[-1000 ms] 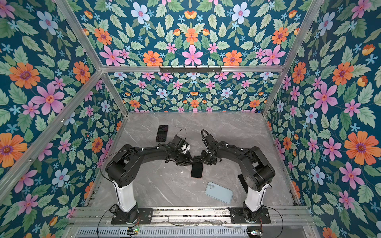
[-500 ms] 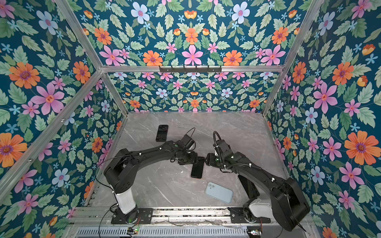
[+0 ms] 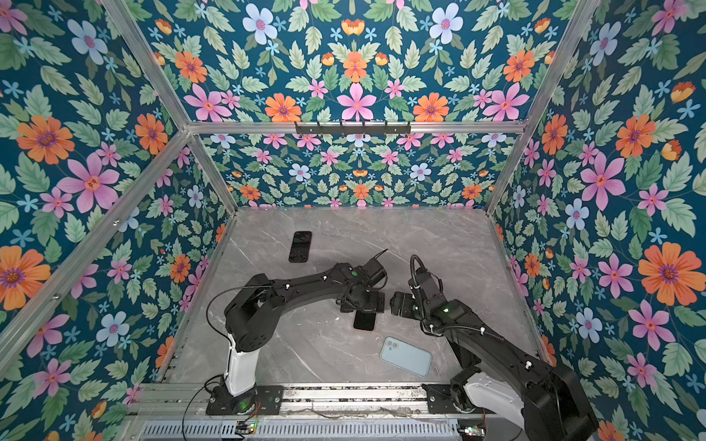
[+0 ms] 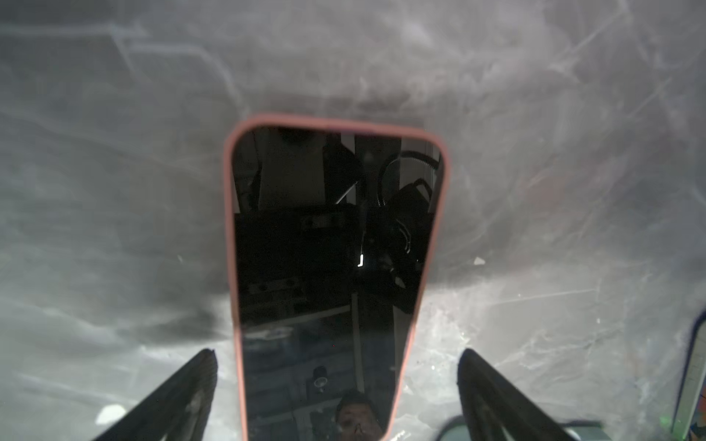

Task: Put the phone into the phone case
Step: 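Open the right gripper and draw it back while the left holds the phone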

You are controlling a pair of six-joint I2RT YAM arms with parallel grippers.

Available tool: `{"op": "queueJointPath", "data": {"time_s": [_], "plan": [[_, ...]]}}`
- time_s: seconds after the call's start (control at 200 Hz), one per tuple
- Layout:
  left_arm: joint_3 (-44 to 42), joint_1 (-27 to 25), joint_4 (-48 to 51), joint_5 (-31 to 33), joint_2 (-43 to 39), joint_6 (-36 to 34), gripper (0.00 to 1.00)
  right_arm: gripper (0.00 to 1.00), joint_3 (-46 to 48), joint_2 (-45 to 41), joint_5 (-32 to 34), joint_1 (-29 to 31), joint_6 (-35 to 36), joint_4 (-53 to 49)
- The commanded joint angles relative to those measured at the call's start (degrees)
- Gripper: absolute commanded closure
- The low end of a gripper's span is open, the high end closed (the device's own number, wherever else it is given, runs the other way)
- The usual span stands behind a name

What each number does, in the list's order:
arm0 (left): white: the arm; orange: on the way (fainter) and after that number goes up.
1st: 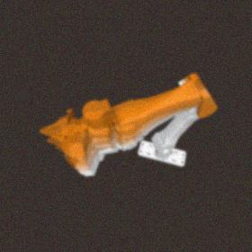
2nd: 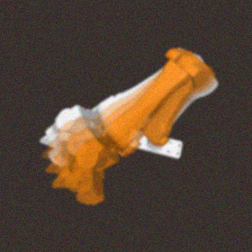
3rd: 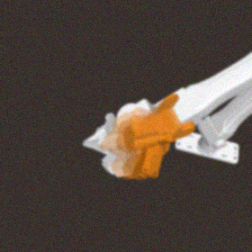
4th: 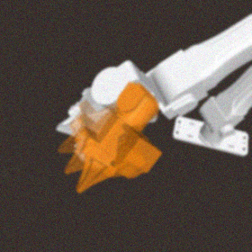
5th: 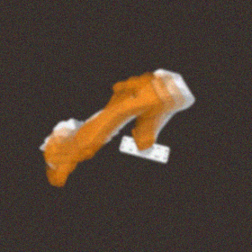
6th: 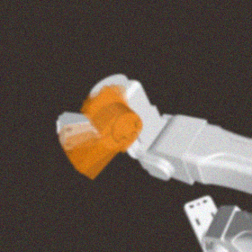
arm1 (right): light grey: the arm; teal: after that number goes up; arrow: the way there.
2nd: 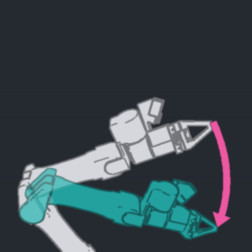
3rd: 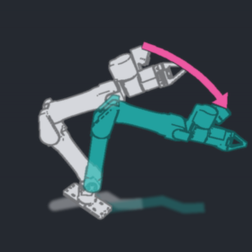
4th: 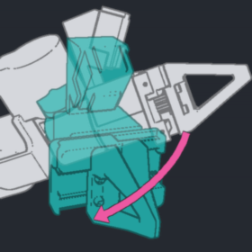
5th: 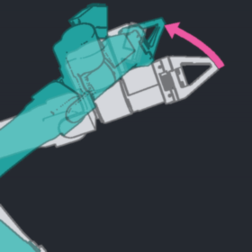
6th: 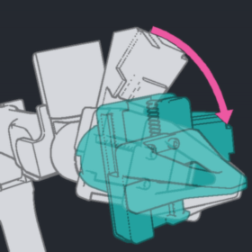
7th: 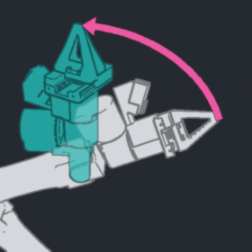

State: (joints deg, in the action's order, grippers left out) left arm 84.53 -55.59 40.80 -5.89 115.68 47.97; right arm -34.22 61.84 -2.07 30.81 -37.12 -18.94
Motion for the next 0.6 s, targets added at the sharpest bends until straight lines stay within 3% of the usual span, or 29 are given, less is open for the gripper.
{"op": "queueJointPath", "data": {"time_s": [0.0, 0.405, 0.595], "plan": [[0.84, -0.19, 2.40, 1.20, 0.58, 1.16, 0.00, 0.07, 0.19, 1.20, 0.92, -0.06, -0.49, 2.08], [1.72, -0.39, 2.77, 0.24, 5.16, 1.16, 0.00, 0.07, 1.48, 3.87, 0.35, -0.05, -1.71, 5.39], [1.27, -0.63, 3.16, 1.98, 5.26, 1.92, 0.09, 0.07, 1.28, 4.99, 0.22, -0.08, -1.98, 5.82]]}}
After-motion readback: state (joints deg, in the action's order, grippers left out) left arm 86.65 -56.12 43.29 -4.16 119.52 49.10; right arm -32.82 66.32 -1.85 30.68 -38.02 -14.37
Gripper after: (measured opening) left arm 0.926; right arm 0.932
